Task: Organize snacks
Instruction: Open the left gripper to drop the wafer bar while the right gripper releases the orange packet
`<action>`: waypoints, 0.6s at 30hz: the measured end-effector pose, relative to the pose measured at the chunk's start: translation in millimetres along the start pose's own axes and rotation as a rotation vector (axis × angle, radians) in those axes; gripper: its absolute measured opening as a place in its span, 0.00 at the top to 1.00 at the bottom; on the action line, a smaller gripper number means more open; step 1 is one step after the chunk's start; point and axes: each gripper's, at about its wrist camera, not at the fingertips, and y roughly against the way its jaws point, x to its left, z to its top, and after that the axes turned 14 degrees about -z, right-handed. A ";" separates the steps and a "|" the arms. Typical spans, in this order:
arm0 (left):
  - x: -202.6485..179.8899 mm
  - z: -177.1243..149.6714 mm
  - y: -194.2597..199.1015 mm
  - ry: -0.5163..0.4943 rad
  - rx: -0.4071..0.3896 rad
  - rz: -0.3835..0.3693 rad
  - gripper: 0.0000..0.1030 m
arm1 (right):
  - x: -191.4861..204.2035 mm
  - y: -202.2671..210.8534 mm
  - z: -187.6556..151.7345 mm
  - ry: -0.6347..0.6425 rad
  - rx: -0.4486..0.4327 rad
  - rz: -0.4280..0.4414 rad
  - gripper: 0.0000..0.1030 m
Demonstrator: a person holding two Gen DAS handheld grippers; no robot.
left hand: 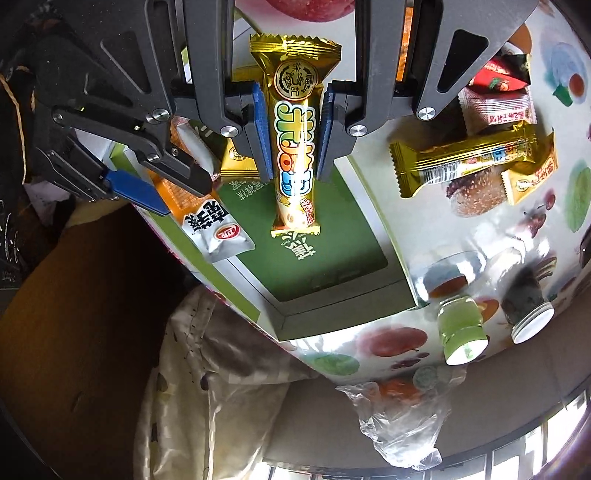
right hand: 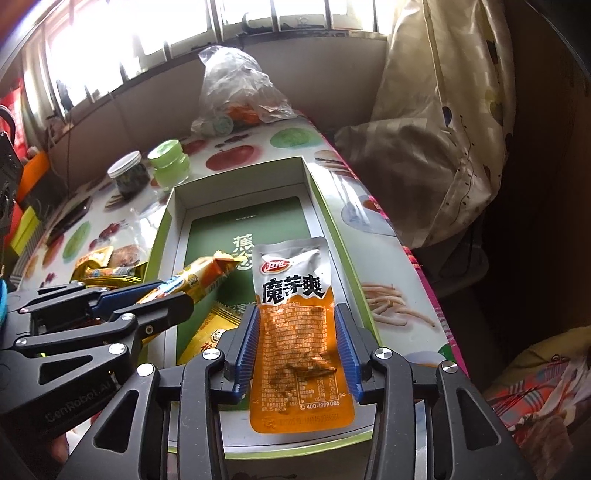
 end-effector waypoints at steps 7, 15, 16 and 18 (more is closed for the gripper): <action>1.0 1.0 -0.4 0.010 0.000 -0.011 0.76 | -0.5 -1.2 -0.1 0.002 0.001 -0.006 0.59; 0.2 0.8 5.4 0.010 -0.012 -0.020 0.68 | 0.8 -0.1 -1.3 0.011 0.004 -0.021 0.57; 0.4 0.9 7.0 0.009 -0.017 -0.021 0.67 | 0.9 0.5 -1.8 0.011 0.004 -0.022 0.57; 1.1 0.9 10.1 0.016 -0.024 -0.030 0.65 | 1.0 0.7 -1.5 0.011 0.004 -0.021 0.56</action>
